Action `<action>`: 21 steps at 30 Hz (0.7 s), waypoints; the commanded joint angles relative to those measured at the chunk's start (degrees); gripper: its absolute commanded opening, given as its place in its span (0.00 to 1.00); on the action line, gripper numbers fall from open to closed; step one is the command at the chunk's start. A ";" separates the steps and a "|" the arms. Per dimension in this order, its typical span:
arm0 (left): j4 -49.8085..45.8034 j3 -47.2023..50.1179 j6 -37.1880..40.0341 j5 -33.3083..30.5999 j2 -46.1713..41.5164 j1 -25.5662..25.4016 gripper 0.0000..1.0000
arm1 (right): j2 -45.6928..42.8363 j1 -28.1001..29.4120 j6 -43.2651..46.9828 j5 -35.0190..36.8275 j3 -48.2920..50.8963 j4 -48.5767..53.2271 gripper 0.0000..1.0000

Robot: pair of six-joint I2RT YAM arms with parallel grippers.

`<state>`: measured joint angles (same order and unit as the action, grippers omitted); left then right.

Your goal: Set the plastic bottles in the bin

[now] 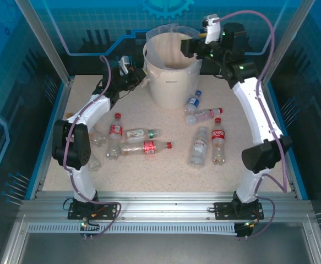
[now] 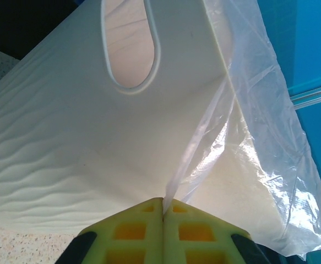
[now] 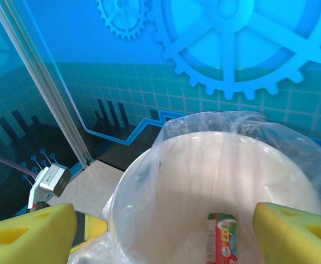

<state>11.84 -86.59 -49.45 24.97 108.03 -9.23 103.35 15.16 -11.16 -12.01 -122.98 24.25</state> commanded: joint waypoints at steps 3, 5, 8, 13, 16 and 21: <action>3.34 3.19 -0.63 0.51 -0.54 1.45 0.00 | -7.88 -4.69 -3.72 -0.41 11.16 4.41 0.84; 4.21 4.58 -0.86 0.29 -0.73 1.76 0.00 | -10.74 -6.49 -4.04 -0.64 15.53 4.36 0.84; 5.48 6.77 -1.19 -0.08 -1.14 2.03 0.00 | -14.10 -9.01 -4.22 -1.08 21.29 4.86 0.84; 7.51 9.76 -2.02 -0.34 -1.37 2.03 0.00 | -18.10 -12.24 -4.66 -2.03 29.31 6.40 0.84; 8.51 11.14 -2.52 -0.50 -1.22 1.99 0.00 | -19.35 -14.06 -5.31 -2.03 33.41 7.46 0.84; 9.61 12.40 -3.22 -0.21 -0.48 1.73 0.00 | -18.97 -16.02 -5.44 2.07 38.51 10.86 0.84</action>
<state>18.79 -75.02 -51.83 24.91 108.01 -7.33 85.06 0.19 -15.68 -11.97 -86.54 31.55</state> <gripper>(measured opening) 0.051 0.838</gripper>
